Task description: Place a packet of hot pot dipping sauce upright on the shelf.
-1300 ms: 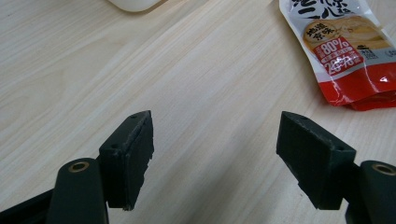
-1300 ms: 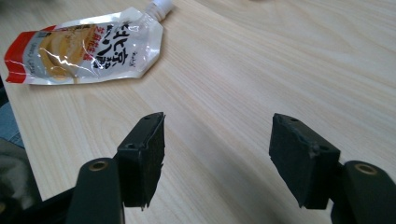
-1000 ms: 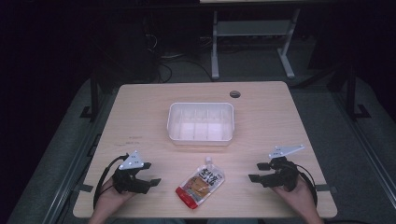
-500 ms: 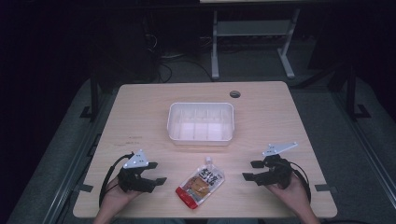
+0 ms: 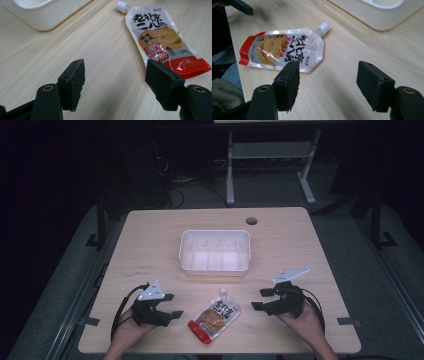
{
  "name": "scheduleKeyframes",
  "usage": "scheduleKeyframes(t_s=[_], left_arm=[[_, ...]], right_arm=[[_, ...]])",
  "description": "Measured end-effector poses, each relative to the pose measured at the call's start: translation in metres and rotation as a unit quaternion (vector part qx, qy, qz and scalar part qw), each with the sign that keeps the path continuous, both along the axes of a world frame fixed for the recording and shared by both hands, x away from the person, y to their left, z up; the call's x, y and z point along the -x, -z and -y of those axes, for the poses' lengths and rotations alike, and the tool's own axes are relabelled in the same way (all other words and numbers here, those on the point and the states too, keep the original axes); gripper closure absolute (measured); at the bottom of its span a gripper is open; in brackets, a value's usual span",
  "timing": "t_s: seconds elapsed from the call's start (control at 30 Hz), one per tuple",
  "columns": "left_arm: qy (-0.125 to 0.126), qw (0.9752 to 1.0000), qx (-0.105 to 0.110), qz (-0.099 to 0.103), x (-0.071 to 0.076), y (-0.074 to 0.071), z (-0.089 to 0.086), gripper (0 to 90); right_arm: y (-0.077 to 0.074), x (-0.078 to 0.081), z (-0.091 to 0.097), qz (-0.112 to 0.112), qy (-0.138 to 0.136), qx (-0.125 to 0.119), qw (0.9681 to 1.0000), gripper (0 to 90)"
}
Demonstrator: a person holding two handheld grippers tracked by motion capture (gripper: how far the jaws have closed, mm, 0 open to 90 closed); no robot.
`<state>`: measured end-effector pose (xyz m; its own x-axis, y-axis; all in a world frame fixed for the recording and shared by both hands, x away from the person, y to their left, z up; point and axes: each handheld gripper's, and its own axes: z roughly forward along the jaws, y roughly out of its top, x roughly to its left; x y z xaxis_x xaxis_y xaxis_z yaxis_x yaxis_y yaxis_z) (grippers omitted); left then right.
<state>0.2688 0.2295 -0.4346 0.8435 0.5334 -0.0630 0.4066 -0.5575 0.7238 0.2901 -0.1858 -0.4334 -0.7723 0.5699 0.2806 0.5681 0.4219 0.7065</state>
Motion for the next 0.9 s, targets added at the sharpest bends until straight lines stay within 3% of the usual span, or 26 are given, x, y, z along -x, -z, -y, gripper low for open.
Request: scheduleKeyframes(t_s=[0.3, 0.53, 0.77, 0.9], left_arm=[[0.011, 0.9999, 0.009, 0.001, 0.0, -0.002, 0.008, 33.7], [0.021, 0.9996, 0.02, -0.001, 0.002, -0.004, 0.014, 36.9], [0.037, 0.9991, 0.02, -0.003, 0.004, -0.005, 0.024, 43.3], [0.054, 0.9985, 0.01, -0.003, 0.007, -0.005, 0.035, 50.6]], right_arm=[[-0.01, -0.008, -0.015, 0.001, -0.013, -0.015, 0.9998, 34.7], [-0.011, -0.017, -0.041, -0.001, -0.039, 0.001, 0.9993, 35.7], [-0.006, -0.026, -0.053, -0.019, -0.046, 0.011, 0.9987, 37.3], [-0.001, -0.033, -0.063, -0.029, -0.048, 0.031, 0.9979, 41.0]])
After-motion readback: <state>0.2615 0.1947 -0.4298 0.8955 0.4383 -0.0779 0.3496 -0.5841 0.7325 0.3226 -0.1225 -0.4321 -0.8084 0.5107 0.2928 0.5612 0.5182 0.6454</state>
